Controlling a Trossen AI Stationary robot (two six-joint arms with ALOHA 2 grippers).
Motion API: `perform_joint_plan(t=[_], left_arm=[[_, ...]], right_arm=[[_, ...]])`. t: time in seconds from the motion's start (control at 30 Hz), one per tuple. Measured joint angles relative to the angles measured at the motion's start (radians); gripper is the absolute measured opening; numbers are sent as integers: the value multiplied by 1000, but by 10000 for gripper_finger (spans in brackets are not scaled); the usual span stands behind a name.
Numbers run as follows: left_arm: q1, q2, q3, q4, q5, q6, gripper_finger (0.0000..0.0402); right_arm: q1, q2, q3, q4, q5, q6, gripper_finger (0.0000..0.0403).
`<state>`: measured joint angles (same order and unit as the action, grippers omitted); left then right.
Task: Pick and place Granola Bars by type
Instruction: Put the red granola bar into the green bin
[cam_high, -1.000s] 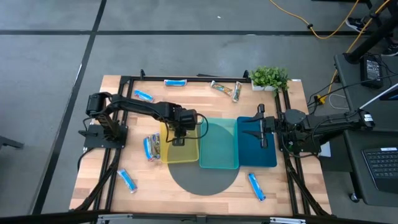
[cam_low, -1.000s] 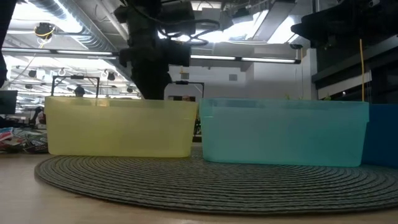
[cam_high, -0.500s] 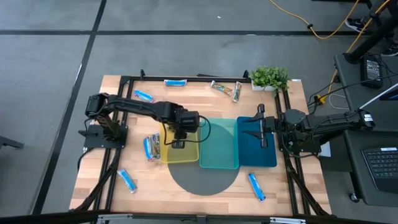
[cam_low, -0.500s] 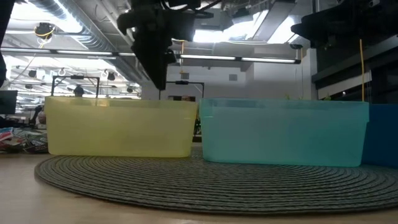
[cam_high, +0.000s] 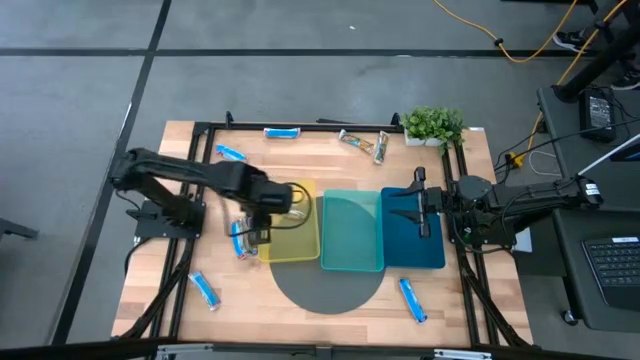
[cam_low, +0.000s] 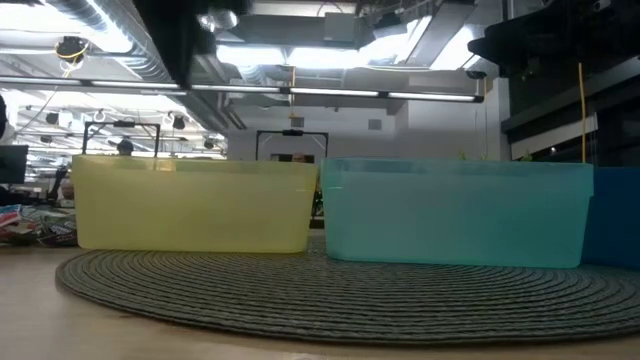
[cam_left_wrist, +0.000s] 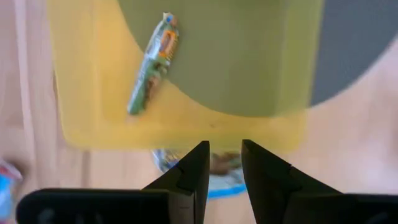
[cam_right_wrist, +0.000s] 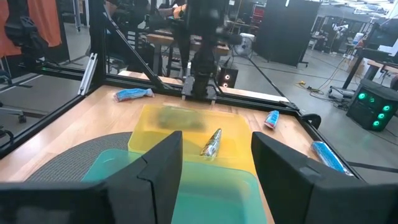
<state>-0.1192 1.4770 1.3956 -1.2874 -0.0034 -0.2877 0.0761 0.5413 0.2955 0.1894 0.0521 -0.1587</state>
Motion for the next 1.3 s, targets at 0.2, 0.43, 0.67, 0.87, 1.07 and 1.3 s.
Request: perform_joint_plan(t=[0.2,0.43,0.67,0.87,1.07,1.3], left_arm=[[-136,-148,0,-26,-5,-233,86],[-366,-197,0,-24,-6,-446,86],[-525,-194,0,-25,-34,-623,86],[-647,-194,-38,-22,-31,-796,86],[-746,-194,-104,-12,-24,-912,86],[-825,-194,-190,77,41,-979,86]], right_arm=[[0,0,0,0,0,0,195],[0,0,0,1,0,0,195],[0,0,0,1,0,0,195],[0,0,0,1,0,0,195],[0,0,0,1,0,0,195],[0,0,0,2,0,0,195]])
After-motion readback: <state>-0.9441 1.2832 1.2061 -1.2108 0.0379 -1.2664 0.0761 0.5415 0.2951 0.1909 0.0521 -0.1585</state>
